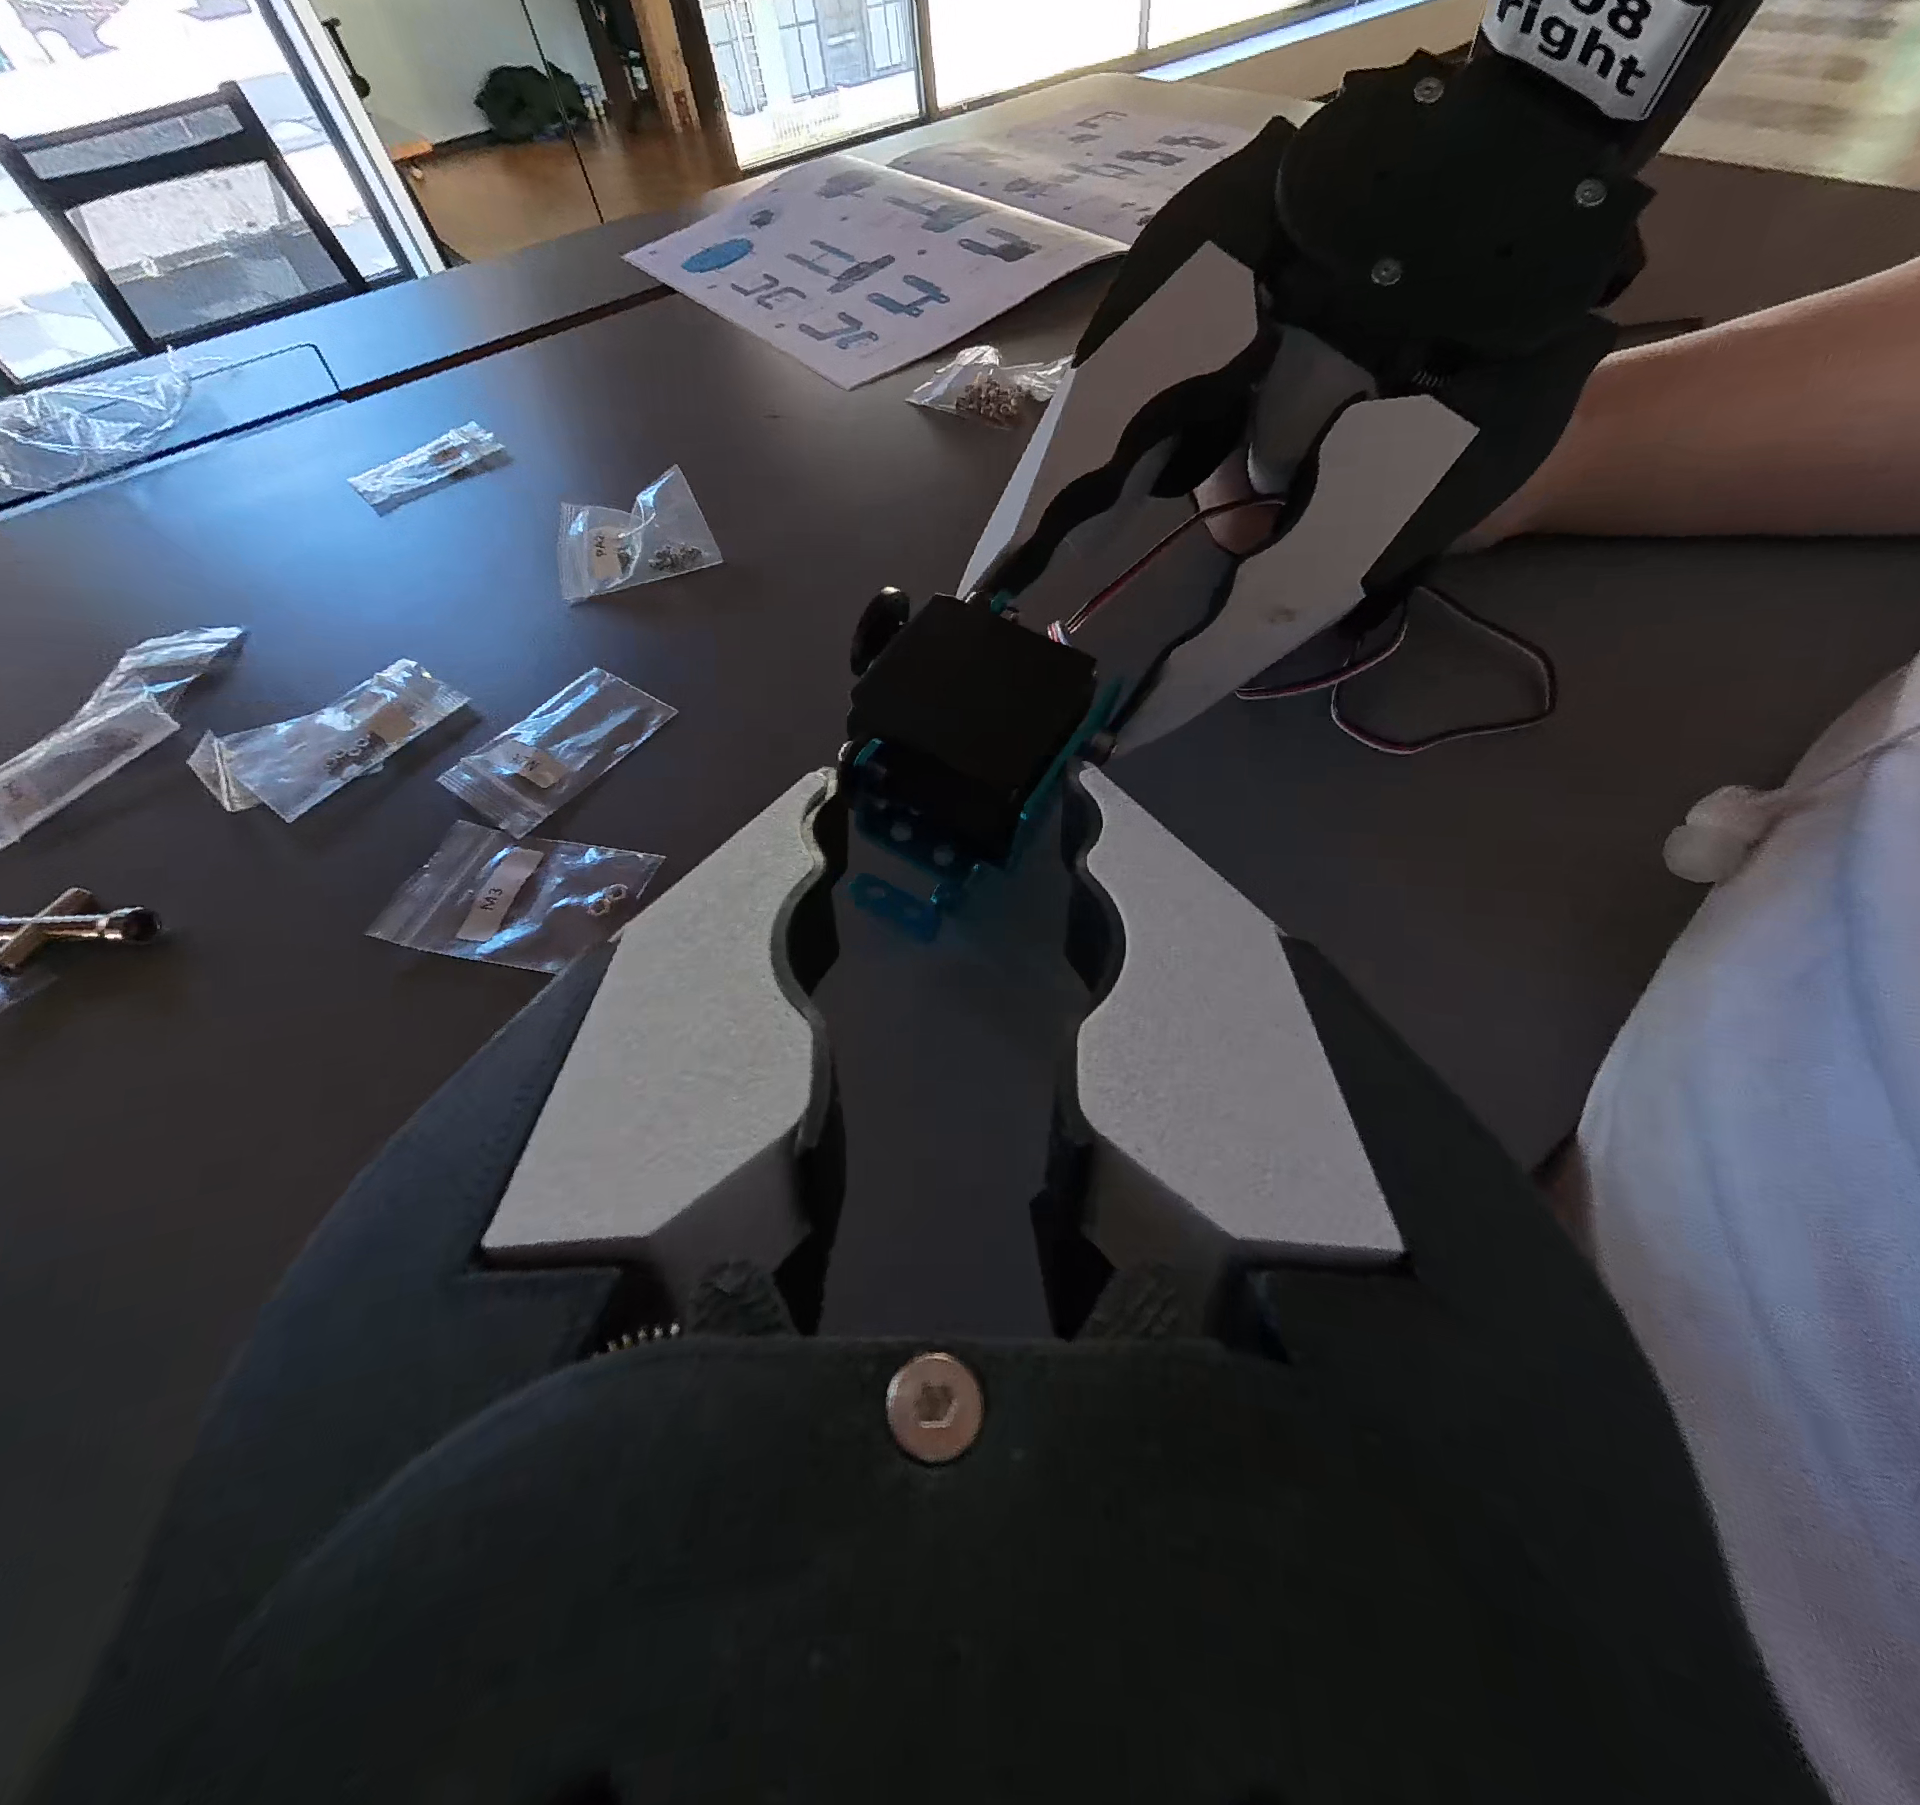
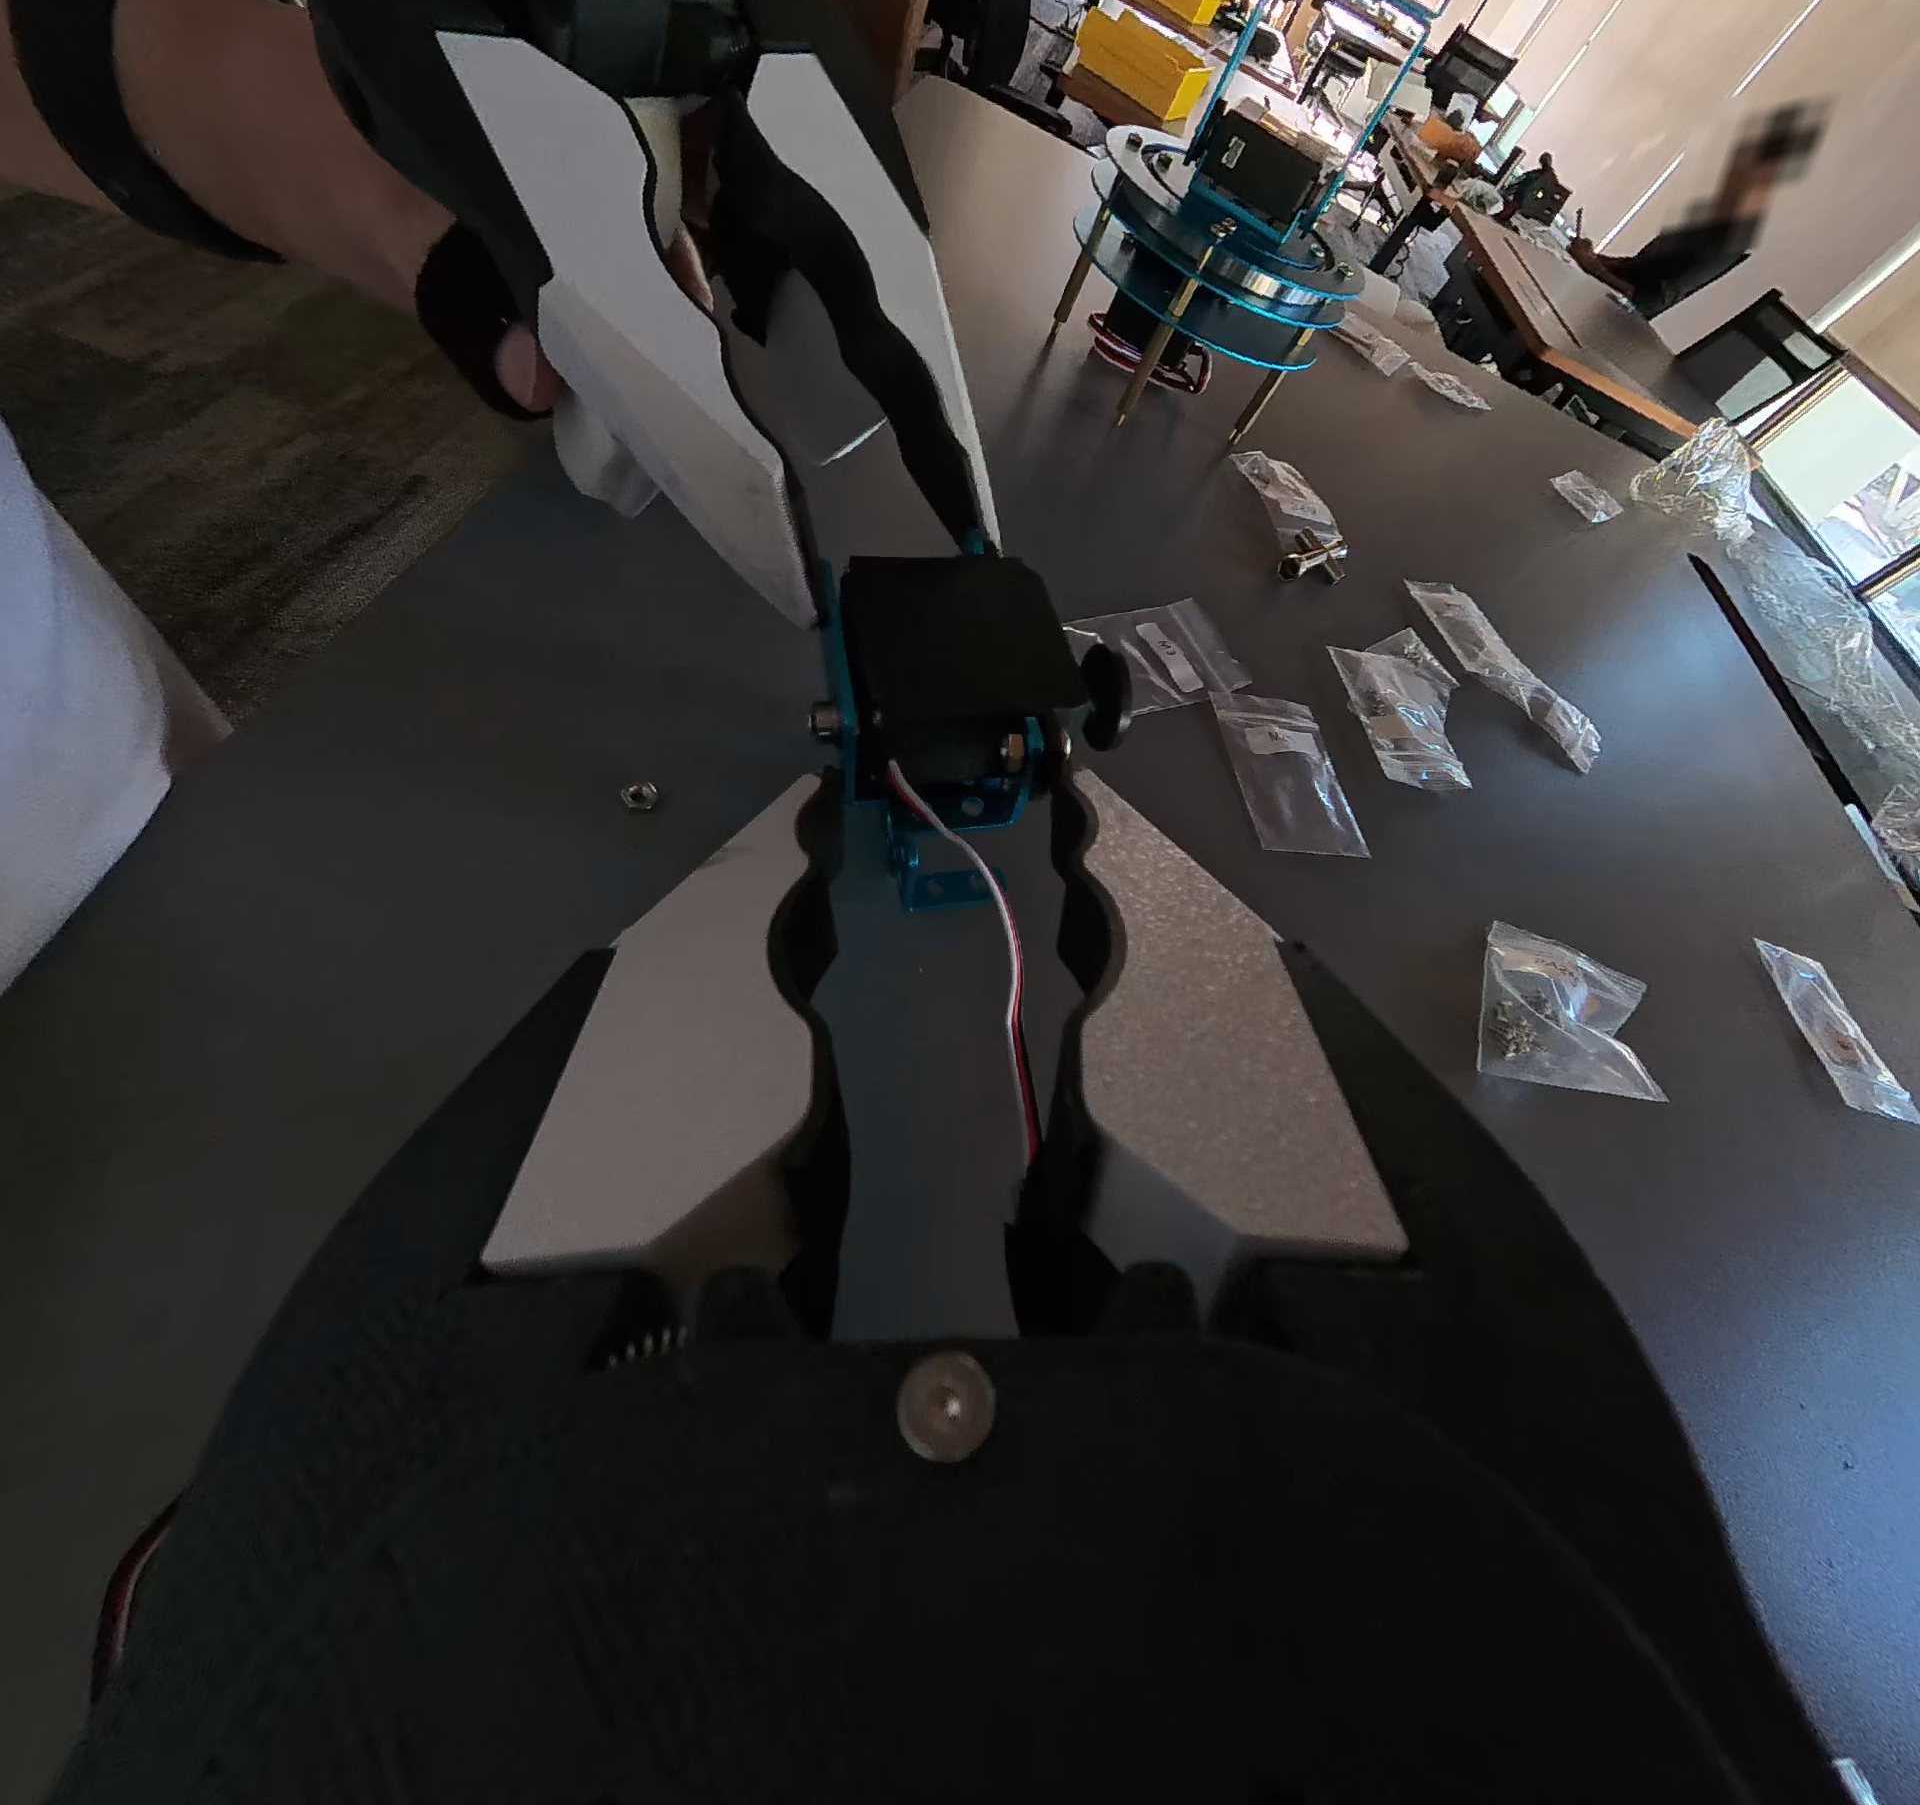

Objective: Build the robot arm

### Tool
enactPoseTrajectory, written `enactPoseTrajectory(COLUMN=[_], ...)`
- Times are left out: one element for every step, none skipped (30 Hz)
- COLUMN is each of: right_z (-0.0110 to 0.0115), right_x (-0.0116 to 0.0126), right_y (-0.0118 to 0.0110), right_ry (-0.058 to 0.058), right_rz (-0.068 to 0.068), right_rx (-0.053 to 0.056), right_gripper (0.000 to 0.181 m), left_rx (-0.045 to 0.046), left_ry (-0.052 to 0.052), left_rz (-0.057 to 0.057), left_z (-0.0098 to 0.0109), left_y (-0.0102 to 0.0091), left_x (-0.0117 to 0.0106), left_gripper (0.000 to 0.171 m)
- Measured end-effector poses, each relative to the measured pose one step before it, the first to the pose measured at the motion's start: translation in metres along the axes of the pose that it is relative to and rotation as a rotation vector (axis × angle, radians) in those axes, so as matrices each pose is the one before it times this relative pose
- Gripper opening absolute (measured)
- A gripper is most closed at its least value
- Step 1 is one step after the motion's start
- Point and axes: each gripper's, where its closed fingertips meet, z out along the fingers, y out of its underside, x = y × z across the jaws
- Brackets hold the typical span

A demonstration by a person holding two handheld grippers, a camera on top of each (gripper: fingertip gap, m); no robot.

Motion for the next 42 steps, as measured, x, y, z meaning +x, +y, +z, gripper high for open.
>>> enactPoseTrajectory(right_z=[0.00008, -0.00008, -0.00007, -0.00013, -0.00010, 0.00011, 0.00030, 0.00033, 0.00030, 0.00022, 0.00003, 0.00008, 0.00005, 0.00008, 0.00014, 0.00018, 0.00000, 0.00002, 0.00019, 0.00027, 0.00052, 0.00075, 0.00091, 0.00068, 0.00018, 0.00003, 0.00016, 0.00007, 0.00015, 0.00010, -0.00004, -0.00003, -0.00005, 0.00007, 0.00019, 0.00007, -0.00010, -0.00001, 0.00004, -0.00005, 0.00017, -0.00004], right_x=[0.00001, -0.00007, -0.00014, -0.00031, -0.00048, -0.00027, -0.00009, 0.00004, 0.00018, 0.00031, -0.00007, -0.00014, -0.00004, 0.00011, 0.00018, 0.00009, -0.00006, -0.00012, 0.00002, 0.00019, 0.00002, 0.00023, 0.00047, 0.00036, 0.00016, 0.00018, 0.00013, 0.00041, 0.00030, 0.00005, 0.00001, -0.00011, -0.00012, -0.00005, 0.00013, 0.00014, -0.00015, -0.00013, 0.00000, 0.00006, 0.00035, 0.00043], right_y=[-0.00003, -0.00004, -0.00013, -0.00019, -0.00024, -0.00034, -0.00007, -0.00004, -0.00017, 0.00012, -0.00004, 0.00000, 0.00007, 0.00004, 0.00004, 0.00009, -0.00007, -0.00011, 0.00007, -0.00007, 0.00013, 0.00037, 0.00014, 0.00012, -0.00011, 0.00007, 0.00020, 0.00017, 0.00023, 0.00008, 0.00003, -0.00006, -0.00036, -0.00011, 0.00037, -0.00013, -0.00005, -0.00011, -0.00002, -0.00007, 0.00022, 0.00006], right_ry=[0.0002, -0.0001, -0.0014, -0.0036, -0.0036, 0.0005, 0.0015, -0.0018, -0.0015, 0.0007, 0.0015, 0.0000, -0.0025, -0.0036, -0.0034, -0.0024, 0.0000, 0.0028, 0.0046, 0.0052, 0.0035, 0.0039, 0.0051, 0.0065, 0.0048, 0.0004, -0.0078, -0.0097, -0.0095, -0.0063, -0.0015, 0.0049, 0.0096, 0.0079, 0.0063, 0.0067, 0.0063, 0.0050, 0.0035, 0.0025, 0.0038, 0.0051], right_rz=[0.0002, -0.0005, -0.0005, 0.0008, 0.0004, -0.0038, -0.0038, 0.0026, 0.0050, 0.0021, -0.0019, -0.0012, 0.0029, 0.0060, 0.0053, 0.0036, -0.0005, -0.0045, -0.0055, -0.0046, -0.0036, -0.0010, 0.0012, -0.0017, -0.0019, 0.0013, 0.0118, 0.0181, 0.0163, 0.0118, 0.0028, -0.0063, -0.0093, -0.0056, -0.0023, -0.0034, -0.0057, -0.0059, -0.0036, -0.0014, 0.0015, -0.0019], right_rx=[-0.0001, 0.0004, 0.0015, 0.0020, 0.0017, 0.0016, -0.0004, -0.0002, -0.0001, -0.0007, -0.0002, -0.0001, -0.0002, -0.0002, -0.0006, -0.0002, 0.0003, 0.0003, -0.0006, -0.0012, -0.0026, -0.0044, -0.0043, -0.0030, -0.0010, -0.0010, -0.0004, -0.0009, -0.0012, -0.0010, 0.0001, 0.0002, 0.0002, -0.0010, -0.0039, -0.0005, -0.0008, -0.0001, -0.0005, -0.0005, -0.0019, -0.0009], right_gripper=[0.040, 0.040, 0.040, 0.040, 0.040, 0.039, 0.039, 0.040, 0.040, 0.040, 0.039, 0.040, 0.040, 0.040, 0.040, 0.040, 0.040, 0.040, 0.041, 0.040, 0.041, 0.041, 0.041, 0.041, 0.041, 0.041, 0.041, 0.040, 0.041, 0.041, 0.041, 0.041, 0.040, 0.040, 0.040, 0.040, 0.040, 0.040, 0.040, 0.040, 0.040, 0.040], left_rx=[0.00088, 0.00062, 0.00023, 0.00040, 0.00059, 0.00100, 0.00078, 0.00009, -0.00032, -0.00061, -0.00073, -0.00049, 0.00049, 0.00041, 0.00015, 0.00036, 0.00039, 0.00036, 0.00008, 0.00026, 0.00061, 0.00083, 0.00077, -0.00038, -0.00160, -0.00592, -0.01076, -0.01139, -0.00950, -0.00320, -0.00030, -0.00103, -0.00084, -0.00034, -0.00034, -0.00049, -0.00002, 0.00028, -0.00017, -0.00007, -0.00082, -0.00100], left_ry=[-0.0012, -0.0013, -0.0013, 0.0003, 0.0028, 0.0035, 0.0028, 0.0015, -0.0010, -0.0008, 0.0024, 0.0036, 0.0000, -0.0053, -0.0083, -0.0052, 0.0005, 0.0025, 0.0010, -0.0006, -0.0003, -0.0012, -0.0018, 0.0002, 0.0006, -0.0068, -0.0155, -0.0178, -0.0226, -0.0124, 0.0026, 0.0113, 0.0082, -0.0008, -0.0086, -0.0077, -0.0020, 0.0002, 0.0001, -0.0022, -0.0046, -0.0028], left_rz=[-0.0059, -0.0021, 0.0036, 0.0045, -0.0004, -0.0070, -0.0068, -0.0028, 0.0002, 0.0009, 0.0004, -0.0002, 0.0008, 0.0054, 0.0107, 0.0071, -0.0025, -0.0037, -0.0012, 0.0010, 0.0010, -0.0018, -0.0031, -0.0033, -0.0014, 0.0056, 0.0173, 0.0252, 0.0228, 0.0158, -0.0057, -0.0198, -0.0140, 0.0002, 0.0099, 0.0079, -0.0012, -0.0033, -0.0013, 0.0000, -0.0005, -0.0007], left_z=[-0.00003, -0.00004, -0.00022, -0.00025, -0.00039, -0.00024, -0.00024, -0.00020, -0.00004, 0.00009, -0.00008, -0.00017, -0.00016, 0.00002, -0.00009, -0.00011, -0.00016, -0.00010, -0.00002, 0.00003, -0.00008, -0.00003, 0.00001, 0.00010, 0.00030, 0.00078, 0.00119, 0.00137, 0.00092, 0.00034, -0.00017, -0.00013, -0.00022, -0.00009, -0.00005, -0.00006, -0.00022, -0.00012, -0.00001, 0.00003, 0.00021, 0.00020], left_y=[0.00015, 0.00003, 0.00010, 0.00020, 0.00009, 0.00006, 0.00019, 0.00011, 0.00006, 0.00004, 0.00013, 0.00016, -0.00001, 0.00008, -0.00005, 0.00007, 0.00013, 0.00005, 0.00002, -0.00006, -0.00006, -0.00007, -0.00005, 0.00008, 0.00013, 0.00065, 0.00124, 0.00119, 0.00085, 0.00029, 0.00004, 0.00023, 0.00014, 0.00006, 0.00006, 0.00002, 0.00014, 0.00006, 0.00005, 0.00008, -0.00006, 0.00002], left_x=[0.00000, 0.00013, 0.00025, 0.00036, 0.00020, -0.00003, -0.00028, -0.00027, -0.00029, -0.00019, 0.00003, -0.00010, 0.00005, -0.00003, 0.00003, 0.00017, 0.00007, -0.00001, -0.00005, -0.00002, 0.00004, -0.00025, -0.00046, -0.00054, -0.00037, -0.00041, -0.00045, -0.00004, -0.00106, -0.00037, -0.00003, -0.00025, -0.00023, -0.00005, 0.00004, -0.00006, 0.00013, 0.00000, -0.00003, -0.00015, -0.00022, -0.00022], left_gripper=[0.041, 0.041, 0.040, 0.041, 0.040, 0.040, 0.040, 0.039, 0.040, 0.039, 0.039, 0.039, 0.039, 0.039, 0.039, 0.039, 0.039, 0.038, 0.038, 0.038, 0.038, 0.038, 0.038, 0.039, 0.039, 0.039, 0.041, 0.042, 0.041, 0.041, 0.040, 0.040, 0.040, 0.040, 0.040, 0.040, 0.040, 0.040, 0.040, 0.039, 0.039, 0.039])
